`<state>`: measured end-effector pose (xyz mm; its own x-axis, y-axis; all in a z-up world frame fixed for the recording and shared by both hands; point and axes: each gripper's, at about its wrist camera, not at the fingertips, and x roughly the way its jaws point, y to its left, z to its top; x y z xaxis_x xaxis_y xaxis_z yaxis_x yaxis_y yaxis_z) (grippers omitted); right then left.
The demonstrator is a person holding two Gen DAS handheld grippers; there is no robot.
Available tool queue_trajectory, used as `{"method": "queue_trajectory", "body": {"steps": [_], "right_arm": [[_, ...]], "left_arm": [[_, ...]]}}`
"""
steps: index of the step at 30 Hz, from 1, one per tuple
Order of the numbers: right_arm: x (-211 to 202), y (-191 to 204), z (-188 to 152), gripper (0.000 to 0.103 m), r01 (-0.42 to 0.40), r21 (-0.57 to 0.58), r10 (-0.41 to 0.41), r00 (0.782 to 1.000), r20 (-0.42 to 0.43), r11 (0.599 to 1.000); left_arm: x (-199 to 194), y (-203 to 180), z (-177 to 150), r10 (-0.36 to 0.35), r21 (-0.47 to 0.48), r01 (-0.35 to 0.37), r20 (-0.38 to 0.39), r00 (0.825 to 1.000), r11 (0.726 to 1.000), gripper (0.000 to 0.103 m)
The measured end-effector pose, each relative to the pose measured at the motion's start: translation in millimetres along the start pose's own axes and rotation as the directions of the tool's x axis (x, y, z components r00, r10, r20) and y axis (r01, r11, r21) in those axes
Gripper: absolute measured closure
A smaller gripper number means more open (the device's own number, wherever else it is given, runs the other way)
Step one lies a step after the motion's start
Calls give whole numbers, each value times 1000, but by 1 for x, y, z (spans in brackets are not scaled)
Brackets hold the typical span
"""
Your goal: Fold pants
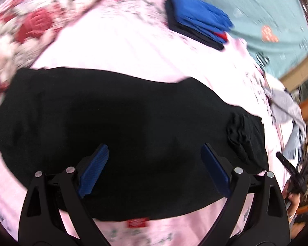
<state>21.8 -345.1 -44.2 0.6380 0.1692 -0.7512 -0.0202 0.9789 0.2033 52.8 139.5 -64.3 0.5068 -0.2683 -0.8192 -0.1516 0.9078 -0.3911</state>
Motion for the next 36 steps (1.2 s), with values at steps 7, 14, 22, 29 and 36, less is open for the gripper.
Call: {"method": "queue_trajectory", "body": {"steps": [7,14,22,29,36], "right_arm": [[9,44,8,72,-43,-27,44,998,38,999],[27,81,13,35,-34,-81,34,999,2,996],[27,53,9,28,-30,19,30,1000,-9,999],[32,52,5,28,-71,36,72,997,-10,997],[24,51,1,28,-96,30,95,995,18,995]], "left_arm": [[-50,53,-11,56,-115,-50,49,997,992,10],[-51,107,-17,114,-301,-104,18,993,948,10],[-45,140,-15,234,-450,-217,-19,972,866,10],[-28,129,5,391,-386,-353,22,920,852,45],[-55,62,12,289,-115,-271,193,938,956,72]]}}
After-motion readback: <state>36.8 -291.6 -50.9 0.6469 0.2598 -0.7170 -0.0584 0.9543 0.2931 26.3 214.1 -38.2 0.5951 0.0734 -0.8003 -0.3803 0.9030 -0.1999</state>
